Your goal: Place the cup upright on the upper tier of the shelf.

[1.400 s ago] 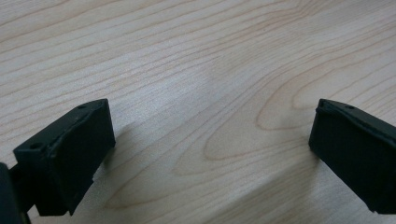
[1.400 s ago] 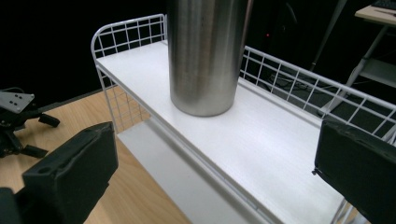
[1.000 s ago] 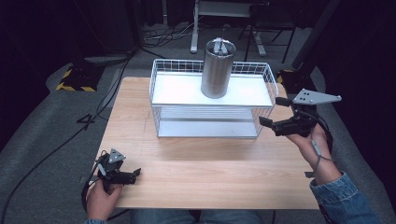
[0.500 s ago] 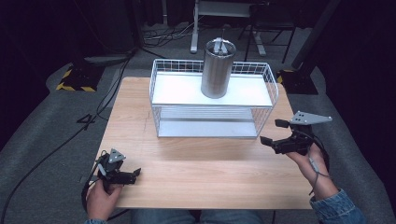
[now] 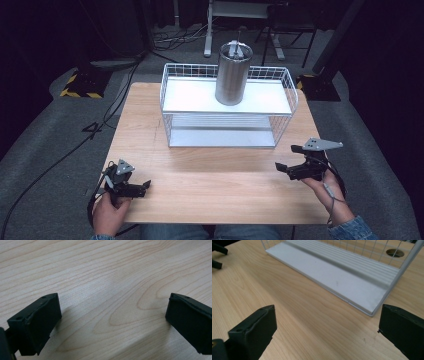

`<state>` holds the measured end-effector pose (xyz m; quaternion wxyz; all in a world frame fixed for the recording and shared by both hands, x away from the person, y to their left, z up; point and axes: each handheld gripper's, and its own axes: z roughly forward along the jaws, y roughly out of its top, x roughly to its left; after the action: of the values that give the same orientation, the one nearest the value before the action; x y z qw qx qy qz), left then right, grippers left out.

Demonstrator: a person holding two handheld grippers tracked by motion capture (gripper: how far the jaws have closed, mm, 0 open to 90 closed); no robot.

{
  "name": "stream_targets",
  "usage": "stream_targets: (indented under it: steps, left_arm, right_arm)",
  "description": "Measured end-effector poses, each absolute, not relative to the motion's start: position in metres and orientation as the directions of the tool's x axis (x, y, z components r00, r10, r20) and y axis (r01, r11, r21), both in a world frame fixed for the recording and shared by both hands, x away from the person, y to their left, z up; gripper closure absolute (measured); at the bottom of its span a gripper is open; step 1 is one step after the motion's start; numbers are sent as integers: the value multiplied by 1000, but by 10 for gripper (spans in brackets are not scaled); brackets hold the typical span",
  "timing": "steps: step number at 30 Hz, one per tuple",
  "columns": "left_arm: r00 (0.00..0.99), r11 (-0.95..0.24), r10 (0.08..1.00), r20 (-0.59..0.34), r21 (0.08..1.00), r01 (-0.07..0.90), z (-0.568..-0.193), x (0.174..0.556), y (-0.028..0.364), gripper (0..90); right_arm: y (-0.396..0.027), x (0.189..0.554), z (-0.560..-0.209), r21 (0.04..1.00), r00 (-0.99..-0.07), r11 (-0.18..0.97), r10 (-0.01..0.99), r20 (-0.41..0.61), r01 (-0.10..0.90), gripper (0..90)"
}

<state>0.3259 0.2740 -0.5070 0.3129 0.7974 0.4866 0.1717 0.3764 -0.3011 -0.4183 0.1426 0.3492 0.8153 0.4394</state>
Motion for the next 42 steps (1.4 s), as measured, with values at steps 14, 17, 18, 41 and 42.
stream_targets:
  steps: [14,17,18,41,42]
  left_arm:
    - [461,-325,887,-31,667,670,-507,326,274,6]
    - [461,-325,887,-32,667,670,-507,326,273,6]
    - [461,-325,887,-32,667,670,-507,326,273,6]
    - [463,-327,886,-31,666,670,-507,326,274,6]
    - [462,-325,886,-32,667,670,-507,326,274,6]
  right_arm:
    - [-294,372,-473,769,-710,418,701,64,483,18]
    - [-296,371,-481,758,-703,423,708,67,497,18]
    - [-296,370,-483,755,-703,427,709,63,498,18]
    - [-297,363,-506,718,-702,493,712,-7,492,40]
    - [-297,363,-506,717,-701,492,713,-7,493,35]
